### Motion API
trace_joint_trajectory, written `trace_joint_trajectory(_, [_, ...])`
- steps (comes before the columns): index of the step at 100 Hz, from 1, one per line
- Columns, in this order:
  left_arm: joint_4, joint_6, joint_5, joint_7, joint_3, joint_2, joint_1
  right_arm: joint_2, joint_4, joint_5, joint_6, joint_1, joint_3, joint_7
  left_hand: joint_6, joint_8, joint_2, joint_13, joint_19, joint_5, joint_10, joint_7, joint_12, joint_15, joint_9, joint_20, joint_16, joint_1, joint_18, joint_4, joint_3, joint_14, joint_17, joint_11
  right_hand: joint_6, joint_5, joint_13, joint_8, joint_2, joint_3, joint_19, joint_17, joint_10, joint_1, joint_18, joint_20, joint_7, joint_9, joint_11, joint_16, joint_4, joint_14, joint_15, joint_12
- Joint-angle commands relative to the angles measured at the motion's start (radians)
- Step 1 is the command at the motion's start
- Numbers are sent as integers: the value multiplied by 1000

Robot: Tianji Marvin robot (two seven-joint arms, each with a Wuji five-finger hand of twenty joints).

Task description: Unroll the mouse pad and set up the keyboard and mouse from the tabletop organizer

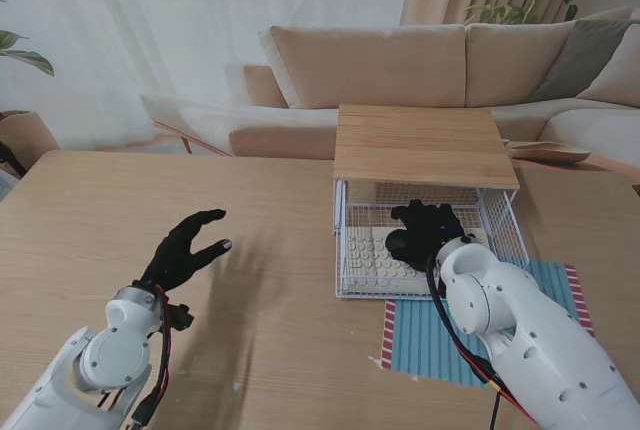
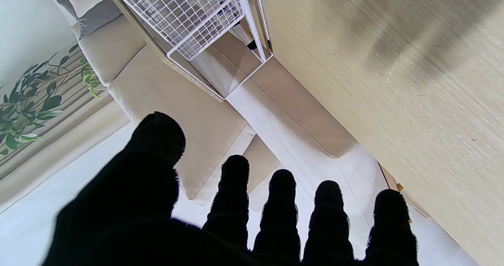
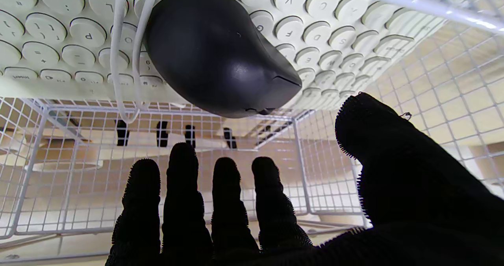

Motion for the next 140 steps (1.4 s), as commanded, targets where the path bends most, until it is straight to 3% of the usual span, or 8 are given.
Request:
trace_joint_trajectory(1, [-4,-1,-2,-12,-1,-4,3,-8,11,6,16,10,-7,19,-1,-8,12,-31,-23,3,14,-17,-12,-16,-25,14,14,-4,0,29,-2,-13,-8,-15,38,-40,-37,-5,-23,19,-22,-1,20,-31,-11,-10,-13,-37,-18,-12,31,19,-8,-10])
trace_joint_trajectory(82, [2,4,-2,-15,1,-3,-3,-5,134,51,121,104,-105,58,-3,-9,4,-32,-25,-1,13,-17,-14,-20,-25,15,15,1,-1,30,4,-6,-8,-18,46,-112,-15,-15,-35,23,-50,19,33,-73,21,-43,-39,-35,-79,-62,22,68,-94,-34])
trace_joint_trajectory(112, [4,7,-3,-15,1,-4,-4,-8,172,81,155,131,-142,54,-2,-9,3,-34,-27,0,16,-17,-15,-20,-26,15,18,0,1,31,6,1,-9,-21,-10,-144,60,27,-28,48,20,62,8,16,21,-30,-8,-32,-50,-17,34,50,-5,-21])
trace_joint_trajectory(140, [5,8,-3,-15,2,-4,-6,-20,208,148,161,143,-155,2,-4,-9,3,-35,-30,0,15,-18,-16,-20,-26,17,20,0,2,31,8,5,-11,-22,-16,-144,90,65,-40,109,101,65,4,91,-3,-54,41,-38,53,34,39,19,90,17])
